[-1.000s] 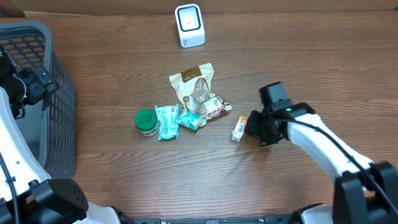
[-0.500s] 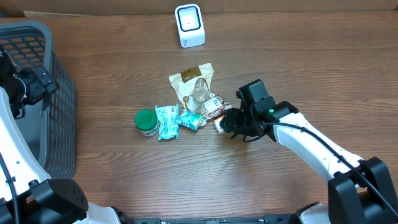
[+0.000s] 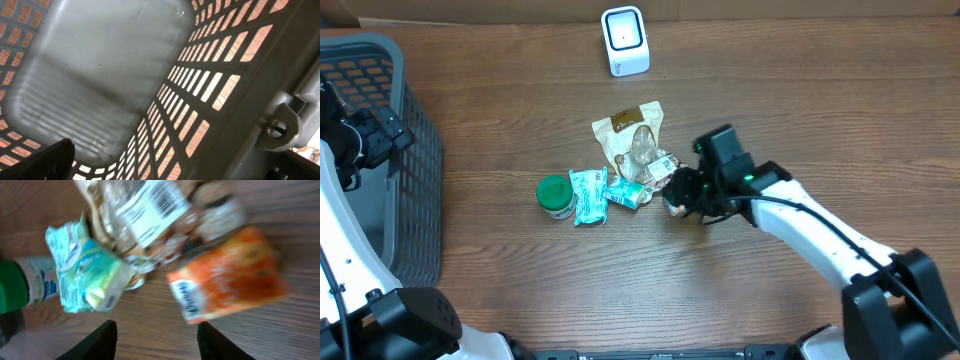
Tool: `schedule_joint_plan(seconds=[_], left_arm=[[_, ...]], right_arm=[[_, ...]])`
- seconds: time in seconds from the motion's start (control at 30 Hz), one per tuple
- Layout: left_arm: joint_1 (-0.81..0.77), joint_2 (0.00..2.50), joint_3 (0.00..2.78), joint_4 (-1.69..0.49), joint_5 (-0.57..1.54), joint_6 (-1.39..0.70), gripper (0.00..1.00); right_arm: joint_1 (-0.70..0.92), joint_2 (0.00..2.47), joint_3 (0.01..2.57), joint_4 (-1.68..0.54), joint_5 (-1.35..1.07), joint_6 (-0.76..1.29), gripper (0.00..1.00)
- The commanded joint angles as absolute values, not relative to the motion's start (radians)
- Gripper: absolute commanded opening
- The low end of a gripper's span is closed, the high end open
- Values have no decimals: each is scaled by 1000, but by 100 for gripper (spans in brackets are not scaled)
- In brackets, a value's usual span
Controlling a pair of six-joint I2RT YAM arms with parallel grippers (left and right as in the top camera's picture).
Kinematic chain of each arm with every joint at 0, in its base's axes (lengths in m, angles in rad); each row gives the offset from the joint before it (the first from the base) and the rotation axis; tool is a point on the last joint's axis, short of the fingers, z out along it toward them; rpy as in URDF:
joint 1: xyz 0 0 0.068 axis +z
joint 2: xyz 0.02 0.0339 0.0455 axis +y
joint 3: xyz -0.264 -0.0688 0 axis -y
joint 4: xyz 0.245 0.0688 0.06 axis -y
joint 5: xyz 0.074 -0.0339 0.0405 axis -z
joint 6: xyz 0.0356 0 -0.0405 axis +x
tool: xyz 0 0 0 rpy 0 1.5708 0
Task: Scan the item barcode
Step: 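Reach the right gripper toward the orange packet beside the snack bag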
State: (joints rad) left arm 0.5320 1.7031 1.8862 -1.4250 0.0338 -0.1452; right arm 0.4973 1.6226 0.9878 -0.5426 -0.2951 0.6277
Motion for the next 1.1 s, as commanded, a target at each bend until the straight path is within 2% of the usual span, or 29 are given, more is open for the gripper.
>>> schedule_joint_plan(seconds=[0.0,0.13,0.4,0.77,0.97,1.07], left_arm=[[538,1715,1882,-1425,23,-123,100],[538,1715,1882,-1425,23,-123,100],[538,1715,1882,-1425,23,-123,100],[538,1715,1882,-1425,23,-123,100],[538,1715,1882,-1425,23,-123,100],[538,1715,1882,-1425,23,-123,99]], right_arm=[[543,1708,1015,-507,-348,664,54],[543,1782,1015,-425,-494,662,52],[518,1795,1015,-484,-425,662,51],[340,1773,1017,-635,-384,533,50],[259,1722,1017,-631,-387,480,60],[206,1718,1017,-622,-437,466,61]])
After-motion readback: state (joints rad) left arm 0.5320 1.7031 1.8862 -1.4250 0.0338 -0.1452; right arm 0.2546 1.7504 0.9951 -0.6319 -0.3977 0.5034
